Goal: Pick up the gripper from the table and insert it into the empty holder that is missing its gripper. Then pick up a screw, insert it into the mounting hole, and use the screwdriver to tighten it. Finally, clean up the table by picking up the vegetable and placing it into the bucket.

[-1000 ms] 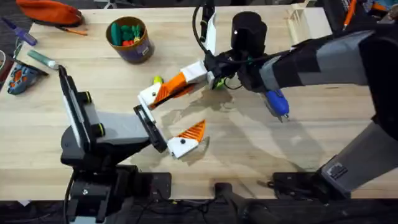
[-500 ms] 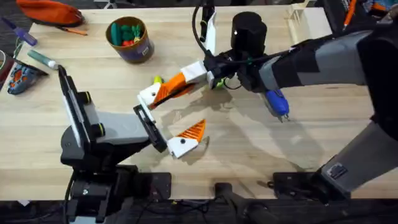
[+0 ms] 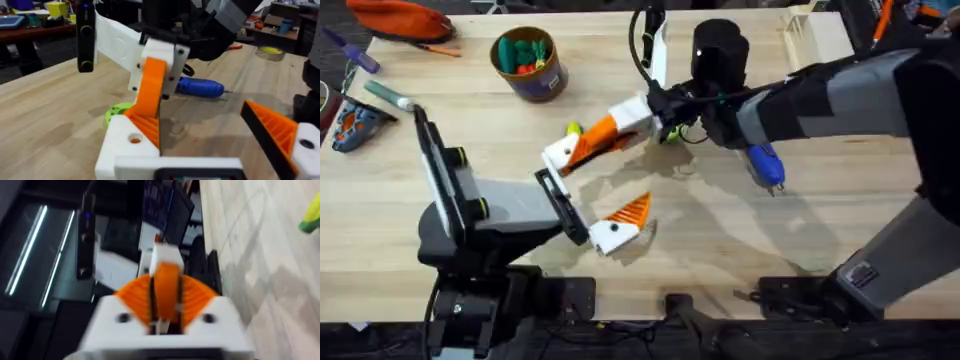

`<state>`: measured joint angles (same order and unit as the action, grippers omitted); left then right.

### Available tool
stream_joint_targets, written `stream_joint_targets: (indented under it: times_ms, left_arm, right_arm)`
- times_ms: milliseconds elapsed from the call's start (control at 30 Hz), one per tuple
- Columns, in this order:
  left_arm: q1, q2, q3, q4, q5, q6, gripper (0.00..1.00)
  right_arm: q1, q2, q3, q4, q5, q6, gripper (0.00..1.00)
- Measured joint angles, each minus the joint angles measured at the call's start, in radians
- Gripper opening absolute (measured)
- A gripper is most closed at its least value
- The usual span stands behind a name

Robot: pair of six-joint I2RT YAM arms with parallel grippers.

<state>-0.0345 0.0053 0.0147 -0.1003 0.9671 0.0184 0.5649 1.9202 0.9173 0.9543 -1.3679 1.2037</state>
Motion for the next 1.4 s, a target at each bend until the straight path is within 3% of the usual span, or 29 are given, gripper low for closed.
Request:
stream_joint_targets:
  times_ms: [167,200,600,833,1133,1400]
  left_arm:
    - [-0.003,0.000,0.000,-0.001,0.017,-0.003,0.985]
    - [-0.003,0.000,0.000,-0.001,0.019,-0.003,0.986]
    - [-0.003,0.000,0.000,-0.003,0.031,-0.004,0.986]
    - [-0.003,0.000,0.000,-0.003,0.032,-0.004,0.986]
    - [-0.003,0.000,0.000,-0.003,0.032,-0.004,0.986]
    - [-0.003,0.000,0.000,-0.003,0.032,-0.004,0.986]
  right_arm:
    - [0.011,0.000,0.000,0.006,0.026,0.000,0.923]
    - [0.011,0.000,0.000,0.008,0.029,0.001,0.972]
    - [0.005,0.000,0.001,0.007,0.037,-0.001,0.989]
    - [-0.069,-0.037,0.001,-0.104,0.036,-0.065,0.991]
    - [-0.221,-0.174,0.049,-0.583,0.053,-0.341,0.992]
    - [-0.286,-0.259,0.249,-1.235,0.213,-0.718,0.992]
